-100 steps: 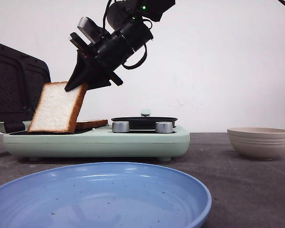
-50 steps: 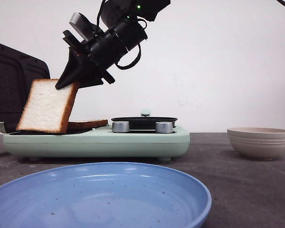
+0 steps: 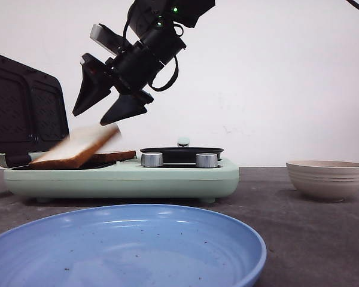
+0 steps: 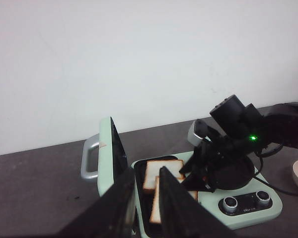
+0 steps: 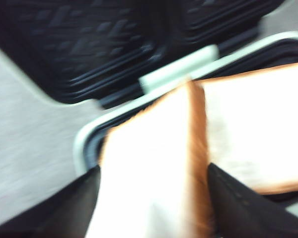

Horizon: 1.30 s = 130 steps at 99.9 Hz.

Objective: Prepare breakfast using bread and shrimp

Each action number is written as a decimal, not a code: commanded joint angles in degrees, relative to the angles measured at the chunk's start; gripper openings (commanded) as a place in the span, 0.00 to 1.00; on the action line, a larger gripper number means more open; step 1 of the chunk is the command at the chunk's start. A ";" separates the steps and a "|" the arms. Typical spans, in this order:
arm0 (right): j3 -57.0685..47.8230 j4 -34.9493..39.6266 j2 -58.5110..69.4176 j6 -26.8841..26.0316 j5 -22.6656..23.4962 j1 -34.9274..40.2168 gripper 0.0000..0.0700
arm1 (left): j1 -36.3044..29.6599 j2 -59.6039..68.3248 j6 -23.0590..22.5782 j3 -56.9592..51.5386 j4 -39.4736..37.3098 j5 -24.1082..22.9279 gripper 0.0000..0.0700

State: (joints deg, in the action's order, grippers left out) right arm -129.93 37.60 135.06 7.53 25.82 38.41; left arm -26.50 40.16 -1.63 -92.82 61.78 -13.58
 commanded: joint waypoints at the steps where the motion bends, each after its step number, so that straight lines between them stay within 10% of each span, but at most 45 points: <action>1: -1.42 -0.96 2.08 0.66 -3.19 0.81 0.84 | -0.31 0.61 -0.50 -0.74 0.22 -0.02 0.02; 27: -2.47 0.66 0.57 -1.40 -12.33 0.61 0.84 | -0.31 0.61 -0.50 -0.74 0.33 -0.04 0.02; 44: -2.47 4.15 -3.91 -1.07 -12.37 0.31 0.00 | -0.31 0.61 -0.50 -0.74 0.39 -0.07 0.02; 84: -2.40 12.02 -15.82 -1.07 -9.60 -0.24 0.00 | -0.31 0.59 -0.46 -0.55 2.10 -0.07 0.02; 130: -1.84 42.53 -30.73 -1.05 -13.18 -0.37 0.00 | -0.31 0.85 -0.37 -0.24 1.20 -0.07 0.02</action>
State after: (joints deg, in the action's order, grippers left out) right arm -130.78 77.06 105.47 6.66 12.25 37.54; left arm -26.50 40.18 -1.61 -92.42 64.45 -13.58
